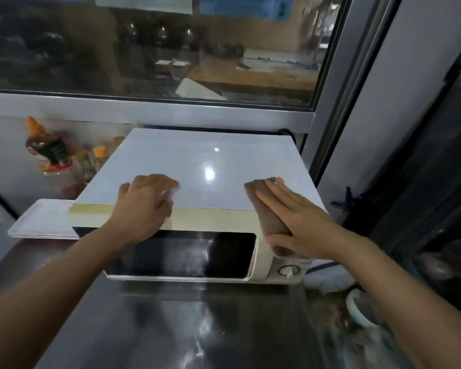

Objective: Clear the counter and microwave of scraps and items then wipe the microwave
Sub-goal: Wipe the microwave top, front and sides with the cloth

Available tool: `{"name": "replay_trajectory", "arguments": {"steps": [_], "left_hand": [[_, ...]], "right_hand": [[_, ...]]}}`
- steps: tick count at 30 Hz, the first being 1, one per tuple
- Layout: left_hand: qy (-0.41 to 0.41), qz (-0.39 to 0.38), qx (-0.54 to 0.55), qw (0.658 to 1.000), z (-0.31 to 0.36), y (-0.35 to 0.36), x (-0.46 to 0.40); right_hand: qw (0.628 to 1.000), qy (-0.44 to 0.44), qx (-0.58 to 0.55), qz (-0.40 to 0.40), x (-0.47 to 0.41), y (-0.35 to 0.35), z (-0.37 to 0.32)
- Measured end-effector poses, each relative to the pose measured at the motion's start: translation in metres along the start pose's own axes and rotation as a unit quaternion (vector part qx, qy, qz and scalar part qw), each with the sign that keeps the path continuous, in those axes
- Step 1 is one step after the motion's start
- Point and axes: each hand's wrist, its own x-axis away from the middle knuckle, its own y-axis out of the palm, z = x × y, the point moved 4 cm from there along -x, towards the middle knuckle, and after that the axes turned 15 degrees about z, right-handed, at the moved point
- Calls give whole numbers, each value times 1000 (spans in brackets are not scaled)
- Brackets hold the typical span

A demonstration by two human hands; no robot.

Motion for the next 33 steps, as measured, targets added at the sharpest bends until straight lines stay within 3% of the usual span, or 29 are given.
{"name": "replay_trajectory", "arguments": {"steps": [4,10,14,18,21,24,33], "left_hand": [[-21,6,-43,999,-41,-17,3],[-10,-16,-24,1000,-51,-17,5],[-10,-42,12,999,-62,-24,5],[-28,-5,10,1000,-90,-39,11],[-68,12,0,998,-113,-46,17],[-81,16,34,996,-119,-45,21],[-85,27,108,990,-133,-44,20]], "right_hand": [[997,22,41,58,-10,4,-15],[993,-34,11,115,-81,16,-116],[994,-39,20,98,-112,35,-157],[997,-25,-12,76,-92,18,-127],[999,15,9,49,-59,6,-81],[997,42,29,56,-54,6,-79],[995,3,0,97,-143,31,-218]]}}
